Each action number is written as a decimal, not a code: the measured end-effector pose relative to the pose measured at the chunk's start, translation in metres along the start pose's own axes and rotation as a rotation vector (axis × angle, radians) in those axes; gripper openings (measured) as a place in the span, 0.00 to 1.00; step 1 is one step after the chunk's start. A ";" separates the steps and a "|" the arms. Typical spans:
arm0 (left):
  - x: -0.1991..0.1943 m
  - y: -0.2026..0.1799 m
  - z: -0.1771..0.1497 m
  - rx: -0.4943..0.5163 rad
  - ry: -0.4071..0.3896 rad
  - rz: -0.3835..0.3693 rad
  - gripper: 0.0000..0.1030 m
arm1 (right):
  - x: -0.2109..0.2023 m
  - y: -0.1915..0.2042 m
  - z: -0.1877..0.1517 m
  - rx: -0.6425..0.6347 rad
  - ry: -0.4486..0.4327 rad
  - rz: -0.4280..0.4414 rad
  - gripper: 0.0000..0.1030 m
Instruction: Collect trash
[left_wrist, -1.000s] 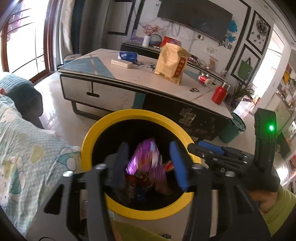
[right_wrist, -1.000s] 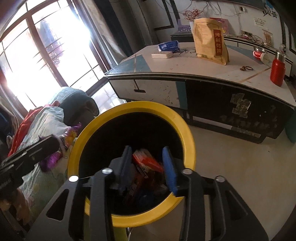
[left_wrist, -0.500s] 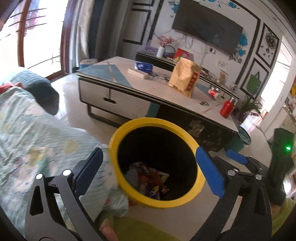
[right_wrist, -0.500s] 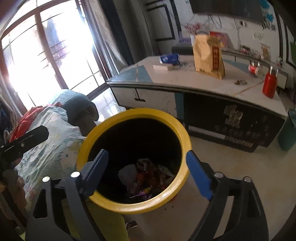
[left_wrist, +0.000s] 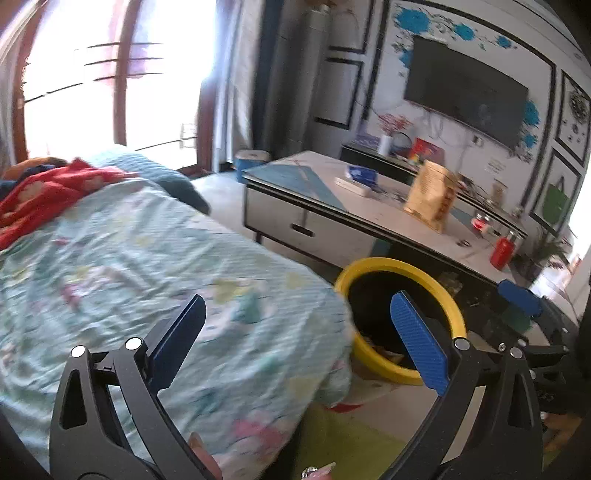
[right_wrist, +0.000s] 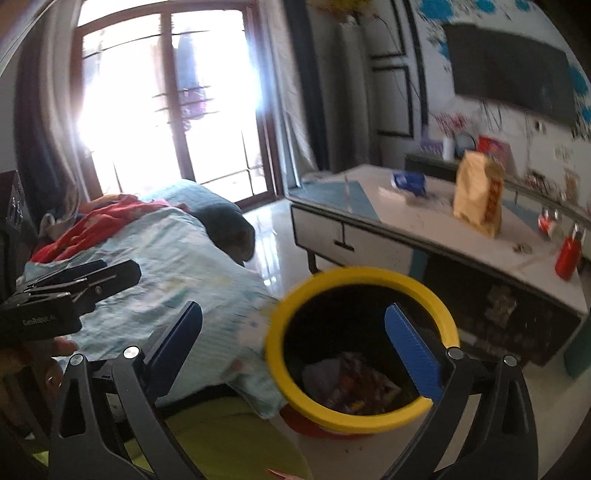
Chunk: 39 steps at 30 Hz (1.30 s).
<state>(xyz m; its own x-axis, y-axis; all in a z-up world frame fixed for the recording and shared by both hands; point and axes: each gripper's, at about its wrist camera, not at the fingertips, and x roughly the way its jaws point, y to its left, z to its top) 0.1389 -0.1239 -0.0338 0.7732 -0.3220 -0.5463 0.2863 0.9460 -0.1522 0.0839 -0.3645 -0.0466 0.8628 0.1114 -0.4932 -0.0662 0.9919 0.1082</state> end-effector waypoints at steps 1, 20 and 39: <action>-0.006 0.006 -0.002 -0.006 -0.010 0.012 0.89 | -0.002 0.010 0.002 -0.018 -0.016 0.005 0.94; -0.113 0.070 -0.046 -0.077 -0.228 0.210 0.89 | -0.053 0.106 -0.012 -0.084 -0.327 0.040 0.94; -0.119 0.065 -0.052 -0.061 -0.258 0.201 0.89 | -0.044 0.103 -0.024 -0.062 -0.288 0.013 0.94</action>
<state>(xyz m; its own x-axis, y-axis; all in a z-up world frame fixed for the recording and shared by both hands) 0.0363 -0.0219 -0.0218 0.9310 -0.1205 -0.3447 0.0851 0.9896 -0.1161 0.0269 -0.2657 -0.0344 0.9677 0.1116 -0.2263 -0.1016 0.9933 0.0554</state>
